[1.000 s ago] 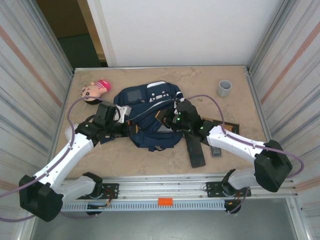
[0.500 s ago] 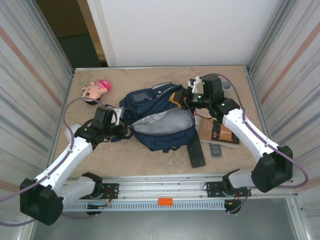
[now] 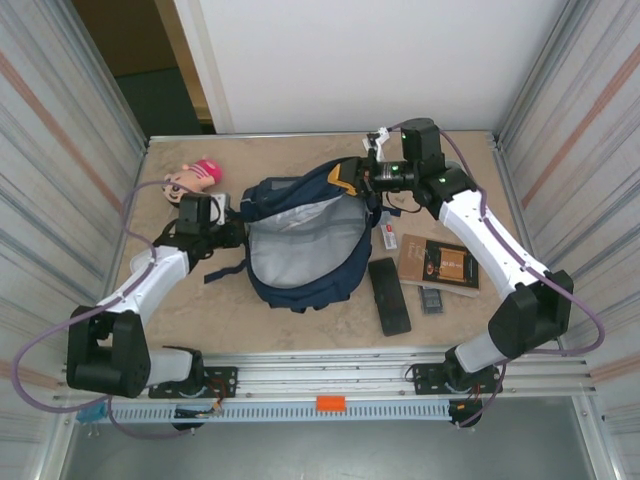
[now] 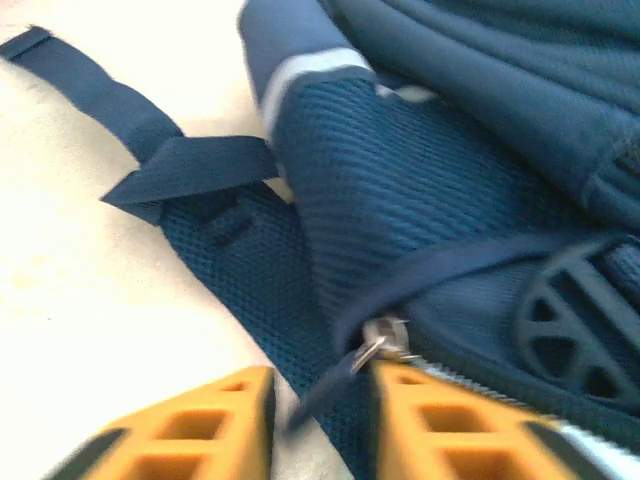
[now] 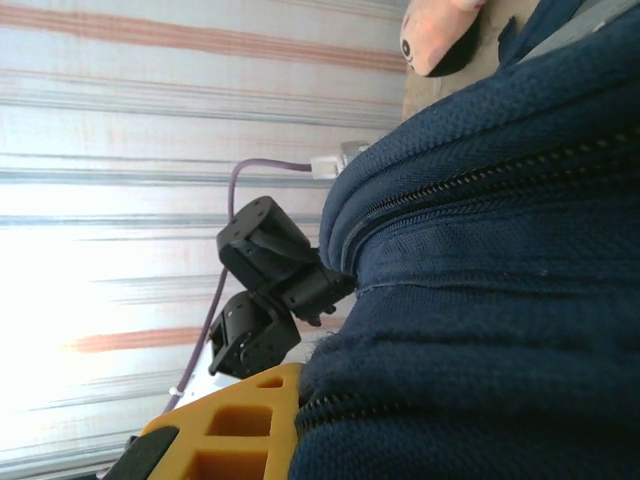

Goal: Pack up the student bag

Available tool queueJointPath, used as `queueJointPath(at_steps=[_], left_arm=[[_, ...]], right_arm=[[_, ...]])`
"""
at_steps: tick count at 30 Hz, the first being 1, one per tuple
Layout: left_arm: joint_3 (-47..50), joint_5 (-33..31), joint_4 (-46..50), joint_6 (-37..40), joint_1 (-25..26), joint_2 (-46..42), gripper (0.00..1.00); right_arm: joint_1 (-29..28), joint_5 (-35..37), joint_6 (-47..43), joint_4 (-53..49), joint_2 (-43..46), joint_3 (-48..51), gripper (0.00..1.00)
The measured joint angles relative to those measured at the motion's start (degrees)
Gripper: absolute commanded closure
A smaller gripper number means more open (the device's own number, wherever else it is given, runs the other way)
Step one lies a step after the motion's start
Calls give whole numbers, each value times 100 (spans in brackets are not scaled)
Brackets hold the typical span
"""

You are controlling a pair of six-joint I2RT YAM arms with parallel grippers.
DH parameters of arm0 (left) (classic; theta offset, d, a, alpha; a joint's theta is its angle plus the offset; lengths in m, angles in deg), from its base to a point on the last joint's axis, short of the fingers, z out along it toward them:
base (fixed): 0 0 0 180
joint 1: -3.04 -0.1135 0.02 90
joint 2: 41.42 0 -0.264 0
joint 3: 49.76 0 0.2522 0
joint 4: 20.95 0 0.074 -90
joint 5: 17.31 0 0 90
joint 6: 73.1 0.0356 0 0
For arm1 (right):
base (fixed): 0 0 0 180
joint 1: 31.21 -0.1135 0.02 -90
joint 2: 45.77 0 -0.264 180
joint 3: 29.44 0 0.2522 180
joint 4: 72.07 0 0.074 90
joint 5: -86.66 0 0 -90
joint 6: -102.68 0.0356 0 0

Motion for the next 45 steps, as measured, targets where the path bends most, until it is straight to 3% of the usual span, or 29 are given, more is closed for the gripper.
queueJointPath(at_steps=[2,8,10,12,15,19,24,26,30,31,38,45], left_arm=[[-50,175,42,127,-74,-144,44],[-192,1202,118,804,-72,-1353,24],[-280,1731,116,1233,-61,-1764,2],[-367,2135,142,1681,39,-2052,1],[-492,2258,271,2411,614,-2291,1],[-673,1687,411,3316,1788,-2157,1],[-911,756,267,3869,2378,-1314,1],[-929,345,109,3947,2424,-968,11],[-949,-247,-55,4107,2444,-575,59],[-942,-339,-63,4159,2444,-557,67],[-750,-772,-365,4603,2192,-730,77],[-223,-354,-660,4979,1552,-960,74]], right_arm=[[26,11,0,11,0,0,100],[15,74,7,149,0,28,100],[-2,138,11,247,0,83,100],[-33,197,24,297,0,144,100],[-131,286,26,339,-7,181,100],[-299,442,28,424,-13,197,100],[-509,632,46,573,-24,275,100],[-562,761,50,592,-46,337,100],[-625,1010,55,634,-96,522,100],[-640,1082,66,669,-101,555,100],[-756,1298,142,1316,-361,610,100],[-1080,1655,160,2028,-647,911,100]])
